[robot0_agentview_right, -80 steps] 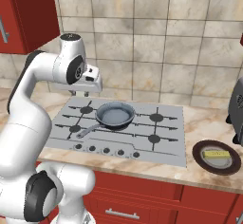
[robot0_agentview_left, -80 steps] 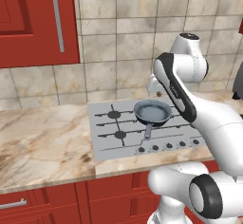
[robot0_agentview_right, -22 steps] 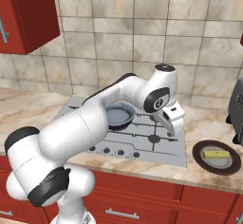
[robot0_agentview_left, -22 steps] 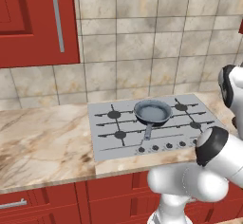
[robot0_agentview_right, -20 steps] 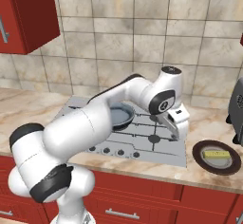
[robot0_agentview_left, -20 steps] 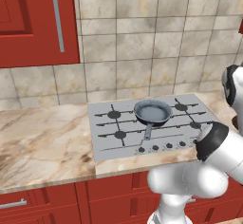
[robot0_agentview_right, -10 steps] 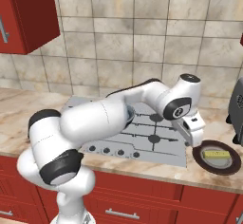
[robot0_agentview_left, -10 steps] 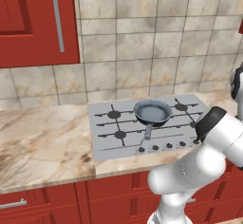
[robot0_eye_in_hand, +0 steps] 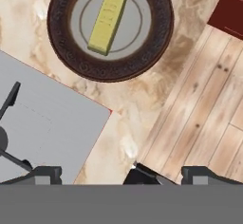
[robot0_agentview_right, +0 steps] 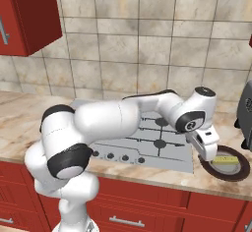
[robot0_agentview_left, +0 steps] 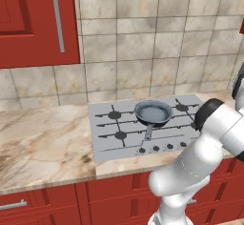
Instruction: Pick up the butter stick and place it in the pan. Then turn on the burner for the pan.
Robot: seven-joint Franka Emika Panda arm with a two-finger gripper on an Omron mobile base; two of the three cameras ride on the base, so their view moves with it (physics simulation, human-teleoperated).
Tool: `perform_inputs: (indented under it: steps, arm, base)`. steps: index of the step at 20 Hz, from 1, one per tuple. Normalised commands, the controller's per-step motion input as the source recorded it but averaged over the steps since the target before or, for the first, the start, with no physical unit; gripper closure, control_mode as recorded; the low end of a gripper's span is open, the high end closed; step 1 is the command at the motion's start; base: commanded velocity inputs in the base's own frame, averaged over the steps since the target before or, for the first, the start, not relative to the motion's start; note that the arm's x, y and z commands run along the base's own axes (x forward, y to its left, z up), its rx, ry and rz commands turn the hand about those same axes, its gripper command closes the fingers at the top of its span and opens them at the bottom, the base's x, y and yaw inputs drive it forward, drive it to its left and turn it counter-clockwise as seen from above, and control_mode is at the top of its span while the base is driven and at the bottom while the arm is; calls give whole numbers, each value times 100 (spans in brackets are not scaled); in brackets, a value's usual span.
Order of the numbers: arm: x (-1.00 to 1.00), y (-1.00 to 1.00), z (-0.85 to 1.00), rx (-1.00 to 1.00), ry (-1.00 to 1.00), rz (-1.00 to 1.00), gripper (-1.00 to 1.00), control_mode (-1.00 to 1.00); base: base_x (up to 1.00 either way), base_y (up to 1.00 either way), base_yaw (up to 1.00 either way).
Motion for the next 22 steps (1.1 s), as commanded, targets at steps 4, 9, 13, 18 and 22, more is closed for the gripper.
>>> perform_inputs:
  steps: [4, 9, 13, 18, 22]
  arm:
    - [7, -29, -23, 1, 0, 0, -100, -100]
    - [8, -27, -20, 0, 0, 0, -100, -100]
    - [12, -28, -13, 0, 3, 0, -100, -100]
    - [21, -30, -8, 1, 2, 0, -100, -100]
    - [31, -22, -9, 5, 0, 0, -100, -100]
  base:
    - [0, 0, 0]
    - [0, 0, 0]
    - [0, 0, 0]
    - [0, 0, 0]
    - [0, 0, 0]
